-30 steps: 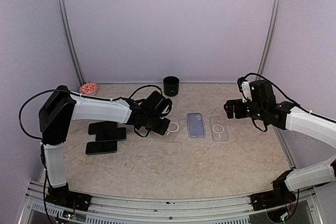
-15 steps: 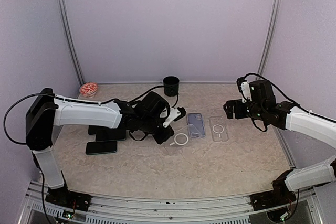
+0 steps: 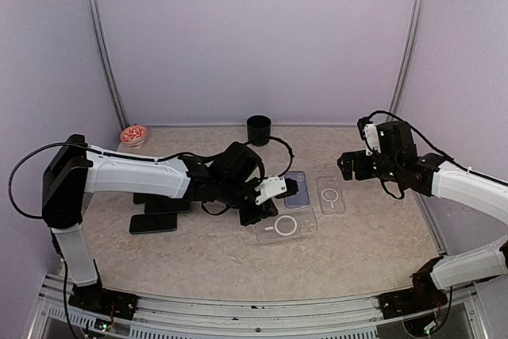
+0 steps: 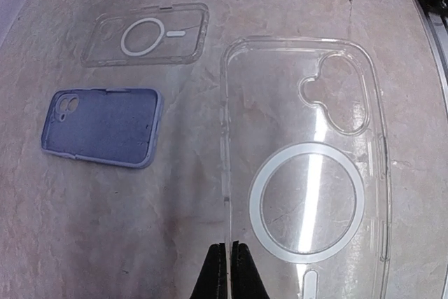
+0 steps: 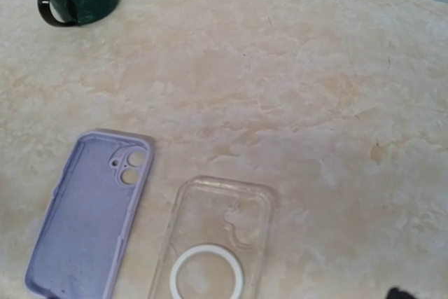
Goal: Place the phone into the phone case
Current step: Place the phone case at the center of the board.
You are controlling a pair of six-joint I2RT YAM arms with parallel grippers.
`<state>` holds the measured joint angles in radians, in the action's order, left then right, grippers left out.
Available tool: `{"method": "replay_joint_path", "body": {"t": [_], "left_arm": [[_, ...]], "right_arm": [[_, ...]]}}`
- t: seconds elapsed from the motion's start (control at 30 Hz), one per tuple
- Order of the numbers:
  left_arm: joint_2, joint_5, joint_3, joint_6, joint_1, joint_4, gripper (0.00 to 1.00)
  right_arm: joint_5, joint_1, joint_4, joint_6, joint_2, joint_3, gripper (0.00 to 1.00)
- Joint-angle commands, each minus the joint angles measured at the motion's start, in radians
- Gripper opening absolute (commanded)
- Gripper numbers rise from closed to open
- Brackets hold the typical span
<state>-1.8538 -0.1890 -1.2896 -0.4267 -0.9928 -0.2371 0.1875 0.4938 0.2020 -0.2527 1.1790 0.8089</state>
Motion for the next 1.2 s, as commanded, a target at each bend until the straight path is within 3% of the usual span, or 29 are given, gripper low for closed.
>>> {"method": "replay_joint_path", "body": {"t": [0.0, 0.37, 0.83, 1.03, 1.17], "left_arm": [[-0.049, -0.067, -0.032, -0.119, -0.011, 0.014, 0.0], [-0.143, -0.026, -0.108, -0.207, -0.02, -0.02, 0.06], [-0.193, 0.004, -0.138, -0.217, -0.023, -0.008, 0.07], [-0.199, 0.026, -0.145, -0.213, -0.024, -0.008, 0.25], [-0.194, 0.052, -0.14, -0.199, -0.023, 0.001, 0.28]], "right_arm": [[-0.003, 0.009, 0.011, 0.006, -0.018, 0.022, 1.0], [-0.006, 0.009, 0.009, 0.008, -0.019, 0.019, 1.0], [-0.002, 0.009, 0.012, 0.006, -0.036, 0.007, 1.0], [-0.001, 0.009, 0.007, 0.006, -0.048, -0.001, 1.0], [-0.002, 0.01, 0.005, 0.004, -0.047, -0.002, 1.0]]}}
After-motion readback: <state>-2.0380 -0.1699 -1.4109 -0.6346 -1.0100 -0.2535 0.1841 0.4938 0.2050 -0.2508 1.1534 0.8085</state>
